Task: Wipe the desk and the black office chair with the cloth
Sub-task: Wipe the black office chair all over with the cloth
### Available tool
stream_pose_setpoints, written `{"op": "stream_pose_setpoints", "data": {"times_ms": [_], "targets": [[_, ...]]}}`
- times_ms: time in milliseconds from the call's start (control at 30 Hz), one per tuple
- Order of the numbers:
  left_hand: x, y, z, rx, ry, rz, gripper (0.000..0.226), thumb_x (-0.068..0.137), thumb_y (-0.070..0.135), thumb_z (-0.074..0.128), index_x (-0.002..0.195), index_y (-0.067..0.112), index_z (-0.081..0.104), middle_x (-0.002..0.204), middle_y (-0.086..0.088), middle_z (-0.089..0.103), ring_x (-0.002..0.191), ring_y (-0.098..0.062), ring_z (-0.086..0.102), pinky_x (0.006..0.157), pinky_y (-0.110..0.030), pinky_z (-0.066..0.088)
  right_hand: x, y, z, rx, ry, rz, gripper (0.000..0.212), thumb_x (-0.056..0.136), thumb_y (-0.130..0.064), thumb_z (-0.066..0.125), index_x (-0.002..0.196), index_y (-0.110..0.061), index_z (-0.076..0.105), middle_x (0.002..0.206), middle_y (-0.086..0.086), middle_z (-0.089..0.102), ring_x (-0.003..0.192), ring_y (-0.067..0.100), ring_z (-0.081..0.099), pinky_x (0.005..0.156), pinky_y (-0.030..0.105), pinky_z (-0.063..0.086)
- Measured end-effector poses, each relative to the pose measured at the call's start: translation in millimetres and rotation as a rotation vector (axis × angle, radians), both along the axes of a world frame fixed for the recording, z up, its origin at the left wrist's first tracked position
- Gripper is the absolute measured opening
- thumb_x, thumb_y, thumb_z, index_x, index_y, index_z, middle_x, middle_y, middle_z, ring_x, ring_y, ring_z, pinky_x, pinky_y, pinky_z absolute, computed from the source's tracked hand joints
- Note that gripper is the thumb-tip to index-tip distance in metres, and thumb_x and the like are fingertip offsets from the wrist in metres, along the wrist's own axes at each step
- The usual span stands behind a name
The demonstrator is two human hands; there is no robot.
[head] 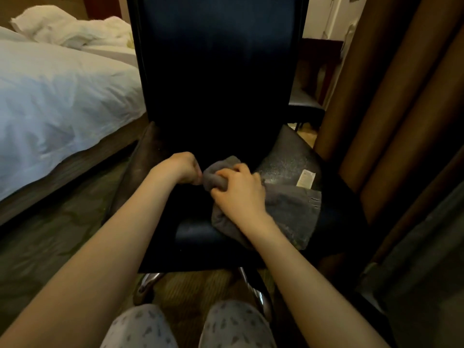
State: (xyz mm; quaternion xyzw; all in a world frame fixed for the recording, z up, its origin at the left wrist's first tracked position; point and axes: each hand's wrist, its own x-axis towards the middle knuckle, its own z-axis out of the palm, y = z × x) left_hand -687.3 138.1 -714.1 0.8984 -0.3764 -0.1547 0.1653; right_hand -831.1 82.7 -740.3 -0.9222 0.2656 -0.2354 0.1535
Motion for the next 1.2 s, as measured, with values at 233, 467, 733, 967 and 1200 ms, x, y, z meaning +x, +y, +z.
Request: {"op": "stream_pose_setpoints", "data": {"times_ms": [233, 467, 733, 967, 1200], "targets": [[1.7, -3.8, 3.9, 0.109, 0.006, 0.020, 0.028, 0.085, 0.012, 0.065, 0.111, 0.003, 0.059, 0.112, -0.012, 0.061, 0.107, -0.028, 0.058, 0.089, -0.035, 0.047, -37.8, -80.1, -1.6, 0.005, -0.046, -0.248, 0.031, 0.081, -0.025, 0.059, 0.111, -0.025, 0.067, 0.116, 0.009, 0.059, 0.106, 0.032, 0.056, 0.083, 0.033, 0.044], [-20.3, -25.3, -0.2, 0.014, -0.286, -0.026, 0.030, 0.085, 0.008, 0.061, 0.114, 0.002, 0.059, 0.116, -0.018, 0.060, 0.108, -0.036, 0.057, 0.091, -0.043, 0.048, -99.8, -148.3, 0.9, 0.139, -0.189, -0.558, 0.039, 0.080, -0.025, 0.063, 0.119, -0.027, 0.064, 0.118, 0.014, 0.063, 0.109, 0.036, 0.057, 0.092, 0.038, 0.048], [-83.2, -72.3, -6.6, -0.014, -0.023, -0.316, 0.028, 0.077, 0.026, 0.076, 0.093, 0.021, 0.054, 0.109, -0.007, 0.062, 0.091, -0.020, 0.057, 0.085, -0.029, 0.045, -119.6, -162.8, -4.1, 0.240, -0.282, -0.587, 0.037, 0.083, -0.022, 0.063, 0.120, -0.024, 0.064, 0.122, 0.011, 0.062, 0.114, 0.031, 0.055, 0.090, 0.032, 0.044], [-84.1, -78.5, -4.9, 0.026, -0.024, -0.298, 0.025, 0.079, 0.022, 0.074, 0.097, 0.016, 0.058, 0.102, -0.008, 0.060, 0.088, -0.021, 0.054, 0.079, -0.027, 0.042, -176.3, -167.1, -19.9, 0.317, -0.308, -0.767, 0.036, 0.086, -0.021, 0.062, 0.122, -0.018, 0.062, 0.125, 0.012, 0.061, 0.115, 0.031, 0.055, 0.089, 0.031, 0.043], [-90.8, -81.2, 0.0, 0.039, -0.023, -0.335, 0.016, 0.082, 0.013, 0.068, 0.094, 0.012, 0.059, 0.092, -0.010, 0.056, 0.084, -0.021, 0.048, 0.064, -0.027, 0.038, -141.6, -81.4, -27.7, 0.044, -0.555, -0.447, 0.038, 0.077, -0.017, 0.070, 0.115, -0.017, 0.068, 0.126, 0.007, 0.057, 0.115, 0.021, 0.054, 0.096, 0.022, 0.036]]}}
